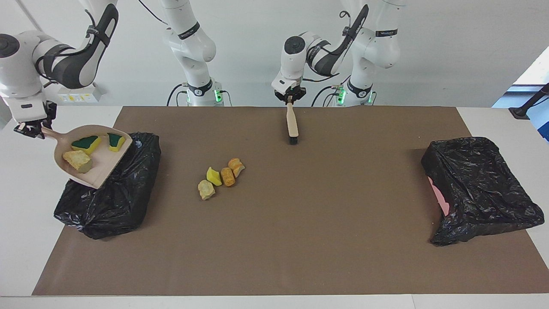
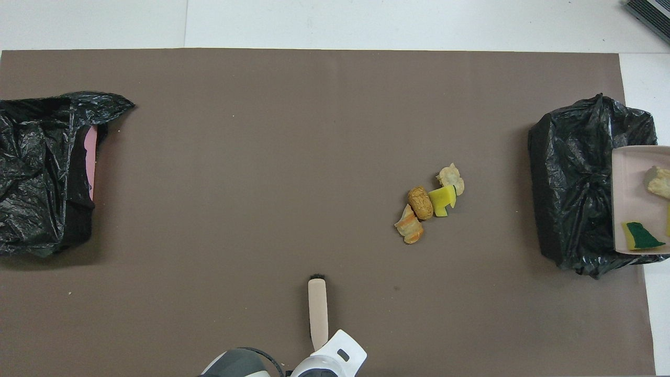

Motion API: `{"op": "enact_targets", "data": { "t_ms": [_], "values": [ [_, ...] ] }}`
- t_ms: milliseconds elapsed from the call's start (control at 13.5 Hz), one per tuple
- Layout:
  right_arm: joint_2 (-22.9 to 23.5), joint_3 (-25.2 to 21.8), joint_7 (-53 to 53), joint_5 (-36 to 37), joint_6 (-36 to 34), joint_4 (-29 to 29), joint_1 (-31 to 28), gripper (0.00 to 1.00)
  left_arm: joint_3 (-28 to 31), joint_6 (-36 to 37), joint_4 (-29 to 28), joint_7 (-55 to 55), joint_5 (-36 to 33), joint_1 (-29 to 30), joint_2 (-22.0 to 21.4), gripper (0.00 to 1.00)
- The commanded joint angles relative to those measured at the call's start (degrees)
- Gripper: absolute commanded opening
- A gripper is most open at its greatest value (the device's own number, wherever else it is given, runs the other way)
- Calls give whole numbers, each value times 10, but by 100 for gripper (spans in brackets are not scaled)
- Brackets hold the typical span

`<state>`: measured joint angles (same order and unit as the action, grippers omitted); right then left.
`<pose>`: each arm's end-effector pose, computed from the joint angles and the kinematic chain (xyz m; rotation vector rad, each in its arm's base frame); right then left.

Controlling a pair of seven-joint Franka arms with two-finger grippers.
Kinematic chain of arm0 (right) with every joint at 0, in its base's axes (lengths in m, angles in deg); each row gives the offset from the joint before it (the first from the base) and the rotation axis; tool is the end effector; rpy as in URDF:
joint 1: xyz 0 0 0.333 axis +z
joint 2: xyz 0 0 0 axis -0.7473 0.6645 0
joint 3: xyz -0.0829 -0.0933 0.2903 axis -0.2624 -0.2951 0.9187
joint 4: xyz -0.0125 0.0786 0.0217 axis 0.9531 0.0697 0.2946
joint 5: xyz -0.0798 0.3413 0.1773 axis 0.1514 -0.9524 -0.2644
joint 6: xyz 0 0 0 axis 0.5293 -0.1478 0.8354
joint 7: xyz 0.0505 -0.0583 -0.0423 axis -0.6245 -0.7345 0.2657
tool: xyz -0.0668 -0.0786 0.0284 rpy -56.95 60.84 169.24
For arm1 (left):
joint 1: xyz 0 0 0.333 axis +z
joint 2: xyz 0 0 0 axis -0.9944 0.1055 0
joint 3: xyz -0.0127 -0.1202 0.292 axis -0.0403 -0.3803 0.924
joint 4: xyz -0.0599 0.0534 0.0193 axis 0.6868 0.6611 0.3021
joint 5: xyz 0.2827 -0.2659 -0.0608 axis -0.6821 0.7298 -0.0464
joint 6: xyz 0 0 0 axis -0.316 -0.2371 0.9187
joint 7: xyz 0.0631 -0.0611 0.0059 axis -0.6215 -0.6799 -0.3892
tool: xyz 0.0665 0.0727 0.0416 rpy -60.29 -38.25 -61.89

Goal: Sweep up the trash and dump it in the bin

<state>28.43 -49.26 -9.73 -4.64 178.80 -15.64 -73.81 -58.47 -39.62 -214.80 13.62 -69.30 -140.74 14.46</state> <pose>0.5321 -0.2960 0.5012 1.9397 1.7902 -0.5853 0.1946 -0.4020 0.3342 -3.1165 0.0405 0.3529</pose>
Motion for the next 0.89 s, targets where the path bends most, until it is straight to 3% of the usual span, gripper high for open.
{"op": "enact_targets", "data": {
  "t_ms": [0,74,223,445,594,816],
  "values": [
    [-2,5,48,96,-20,4,46,0,11,14,28,-4,11,-5,28,67],
    [-2,5,75,135,-65,8,85,0,12,15,33,-11,10,-1,29,100],
    [-7,5,115,219,-126,8,148,0,16,21,53,-39,2,25,28,100],
    [-17,6,78,223,-131,22,150,0,16,106,141,-129,-69,112,32,100],
    [-37,5,54,226,-137,21,154,0,16,125,184,-201,-98,170,31,100],
    [-103,6,6,222,-172,18,148,0,16,132,267,-290,-130,265,32,100]
  ]
}}
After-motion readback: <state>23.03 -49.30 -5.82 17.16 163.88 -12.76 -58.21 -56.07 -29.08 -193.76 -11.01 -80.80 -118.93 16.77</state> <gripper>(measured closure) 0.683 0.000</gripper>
